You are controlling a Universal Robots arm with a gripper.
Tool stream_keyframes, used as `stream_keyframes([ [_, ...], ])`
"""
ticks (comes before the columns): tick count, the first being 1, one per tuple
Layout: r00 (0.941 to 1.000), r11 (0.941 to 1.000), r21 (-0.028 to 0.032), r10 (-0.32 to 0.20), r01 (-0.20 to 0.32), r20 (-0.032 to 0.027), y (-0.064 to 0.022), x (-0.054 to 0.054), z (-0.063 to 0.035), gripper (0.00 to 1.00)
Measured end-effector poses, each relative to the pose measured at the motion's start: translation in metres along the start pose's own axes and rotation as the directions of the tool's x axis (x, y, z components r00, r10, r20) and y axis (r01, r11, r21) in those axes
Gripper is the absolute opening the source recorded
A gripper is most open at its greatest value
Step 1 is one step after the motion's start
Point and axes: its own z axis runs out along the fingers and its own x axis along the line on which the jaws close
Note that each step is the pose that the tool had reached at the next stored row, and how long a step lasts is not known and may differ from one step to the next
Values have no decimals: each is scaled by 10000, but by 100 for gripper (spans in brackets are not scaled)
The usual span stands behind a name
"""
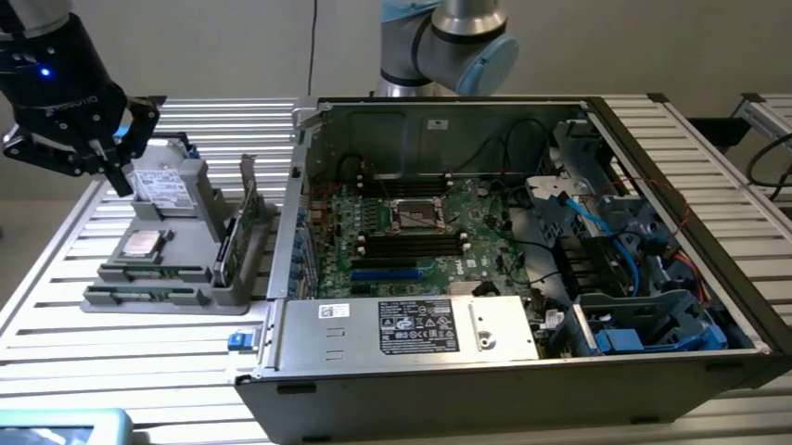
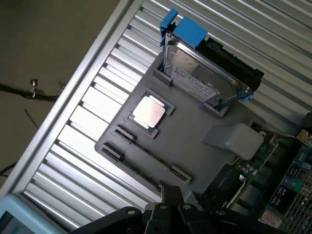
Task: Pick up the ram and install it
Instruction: 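Pick up the ram and move it above insertion slot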
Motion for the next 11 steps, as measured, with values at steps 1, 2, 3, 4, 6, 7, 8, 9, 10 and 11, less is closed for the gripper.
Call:
stream_keyframes([
  [1,9998,9998,5,-179,179,-2,0,0,1,11],
  [2,9994,9994,11,-359,359,-4,0,0,1,11],
  [3,9985,9985,18,-551,551,-7,0,0,0,11],
  [4,9973,9973,26,-729,729,-8,0,0,1,11],
  [6,9945,9945,51,-1044,1045,-14,0,-1,1,11],
  [7,9926,9926,59,-1211,1211,-25,0,-1,1,11],
  [8,9914,9914,71,-1306,1306,-36,1,0,1,11],
  [9,9907,9906,92,-1363,1364,-51,5,1,0,11],
  [10,9895,9894,104,-1445,1445,-62,5,2,0,11],
  [11,9881,9880,116,-1538,1539,-71,5,3,0,11],
])
